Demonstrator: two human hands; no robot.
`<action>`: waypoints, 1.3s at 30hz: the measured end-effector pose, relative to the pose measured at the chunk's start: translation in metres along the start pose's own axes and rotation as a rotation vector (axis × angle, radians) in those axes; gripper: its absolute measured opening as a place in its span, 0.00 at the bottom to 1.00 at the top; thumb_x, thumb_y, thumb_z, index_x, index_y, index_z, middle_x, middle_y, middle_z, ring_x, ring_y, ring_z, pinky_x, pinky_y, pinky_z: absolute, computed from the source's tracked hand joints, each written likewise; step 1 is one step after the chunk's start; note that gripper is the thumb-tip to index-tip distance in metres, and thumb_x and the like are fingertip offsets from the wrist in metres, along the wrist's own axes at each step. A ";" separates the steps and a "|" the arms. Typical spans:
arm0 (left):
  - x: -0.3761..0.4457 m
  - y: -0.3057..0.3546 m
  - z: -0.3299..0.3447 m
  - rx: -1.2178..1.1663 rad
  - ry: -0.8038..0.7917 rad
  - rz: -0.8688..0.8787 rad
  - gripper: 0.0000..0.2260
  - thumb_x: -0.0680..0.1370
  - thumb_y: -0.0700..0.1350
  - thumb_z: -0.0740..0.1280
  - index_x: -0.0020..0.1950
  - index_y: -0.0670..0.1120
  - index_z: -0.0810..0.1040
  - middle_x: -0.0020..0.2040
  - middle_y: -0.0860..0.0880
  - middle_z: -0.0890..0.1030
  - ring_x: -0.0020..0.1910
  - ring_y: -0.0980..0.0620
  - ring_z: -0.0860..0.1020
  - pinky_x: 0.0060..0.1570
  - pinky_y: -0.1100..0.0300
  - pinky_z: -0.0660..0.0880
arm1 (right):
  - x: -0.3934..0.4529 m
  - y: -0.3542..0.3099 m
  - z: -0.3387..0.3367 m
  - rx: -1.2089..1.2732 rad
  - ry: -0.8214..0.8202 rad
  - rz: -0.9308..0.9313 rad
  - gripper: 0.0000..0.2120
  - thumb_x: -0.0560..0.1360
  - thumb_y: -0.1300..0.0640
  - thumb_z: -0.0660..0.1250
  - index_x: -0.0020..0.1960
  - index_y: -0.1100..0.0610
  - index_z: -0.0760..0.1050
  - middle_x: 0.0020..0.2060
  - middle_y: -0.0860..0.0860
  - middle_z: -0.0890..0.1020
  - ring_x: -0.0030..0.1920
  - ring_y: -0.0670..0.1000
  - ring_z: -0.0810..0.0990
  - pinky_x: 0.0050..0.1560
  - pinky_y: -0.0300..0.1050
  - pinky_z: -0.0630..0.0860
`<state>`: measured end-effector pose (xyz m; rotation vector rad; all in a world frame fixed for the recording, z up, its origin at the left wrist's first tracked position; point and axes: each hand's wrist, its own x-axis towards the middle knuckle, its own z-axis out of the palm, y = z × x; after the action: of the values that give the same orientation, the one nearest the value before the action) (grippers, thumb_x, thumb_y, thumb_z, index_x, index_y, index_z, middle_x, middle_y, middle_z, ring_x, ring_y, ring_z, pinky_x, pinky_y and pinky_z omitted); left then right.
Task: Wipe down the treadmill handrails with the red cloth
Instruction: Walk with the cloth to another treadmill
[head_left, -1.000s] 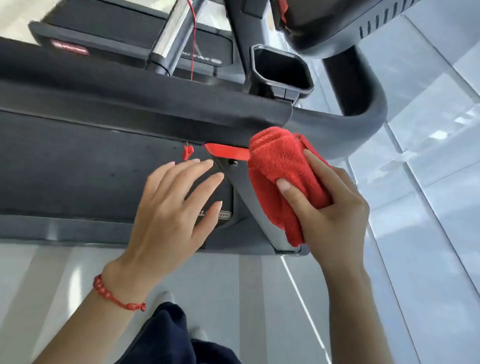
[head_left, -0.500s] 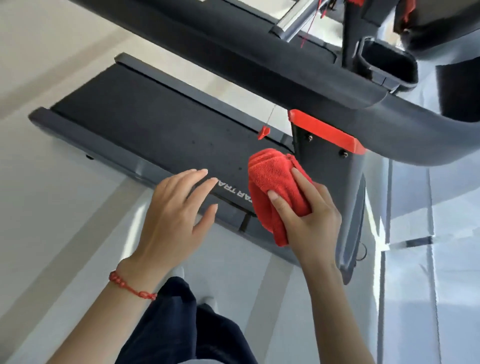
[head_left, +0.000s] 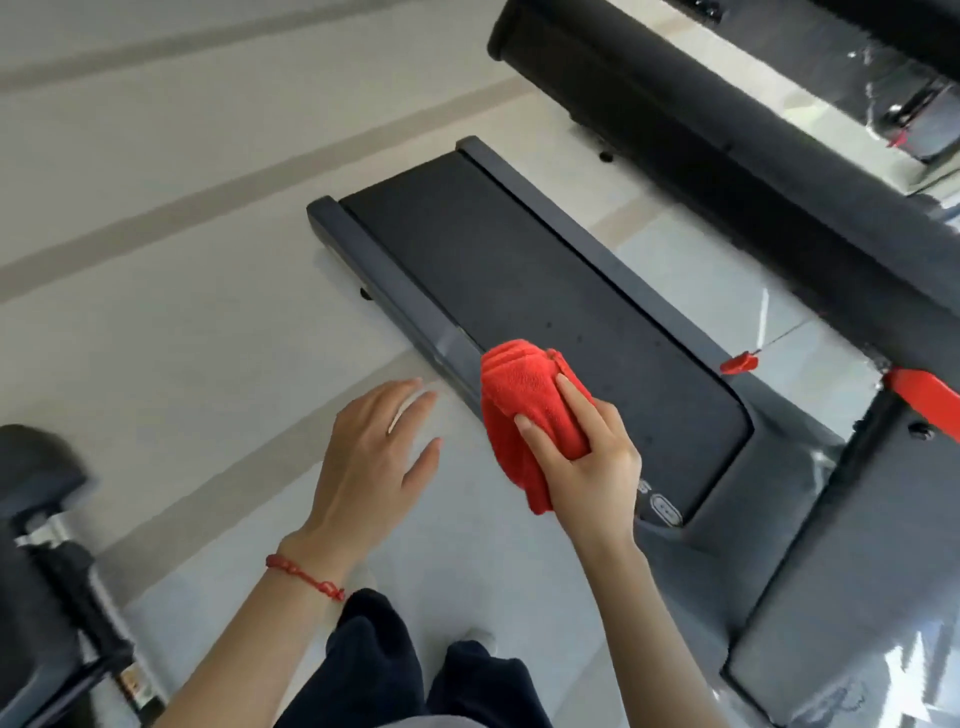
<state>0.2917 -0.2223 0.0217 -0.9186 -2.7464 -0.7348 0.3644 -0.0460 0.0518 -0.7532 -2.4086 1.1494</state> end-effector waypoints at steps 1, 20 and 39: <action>-0.001 -0.018 -0.004 0.012 -0.001 -0.034 0.19 0.76 0.49 0.57 0.60 0.40 0.77 0.58 0.41 0.78 0.59 0.46 0.72 0.57 0.54 0.65 | 0.003 -0.007 0.019 0.007 -0.032 -0.010 0.25 0.67 0.47 0.73 0.63 0.44 0.73 0.50 0.41 0.75 0.48 0.40 0.74 0.49 0.34 0.66; -0.008 -0.239 -0.037 0.168 0.020 -0.481 0.30 0.82 0.56 0.42 0.60 0.39 0.77 0.59 0.40 0.78 0.58 0.41 0.74 0.53 0.46 0.74 | 0.068 -0.099 0.267 -0.039 -0.462 -0.241 0.27 0.70 0.43 0.69 0.67 0.48 0.69 0.57 0.49 0.76 0.48 0.45 0.74 0.46 0.36 0.71; 0.127 -0.364 -0.026 0.192 0.030 -0.709 0.27 0.82 0.56 0.42 0.61 0.41 0.74 0.58 0.40 0.78 0.58 0.42 0.74 0.55 0.49 0.73 | 0.234 -0.143 0.419 -0.057 -0.689 -0.311 0.27 0.72 0.45 0.67 0.69 0.49 0.66 0.59 0.51 0.75 0.49 0.47 0.74 0.47 0.37 0.72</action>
<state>-0.0282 -0.4208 -0.0652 0.1309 -3.0335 -0.5363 -0.0869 -0.2298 -0.0645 0.0443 -2.9678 1.3642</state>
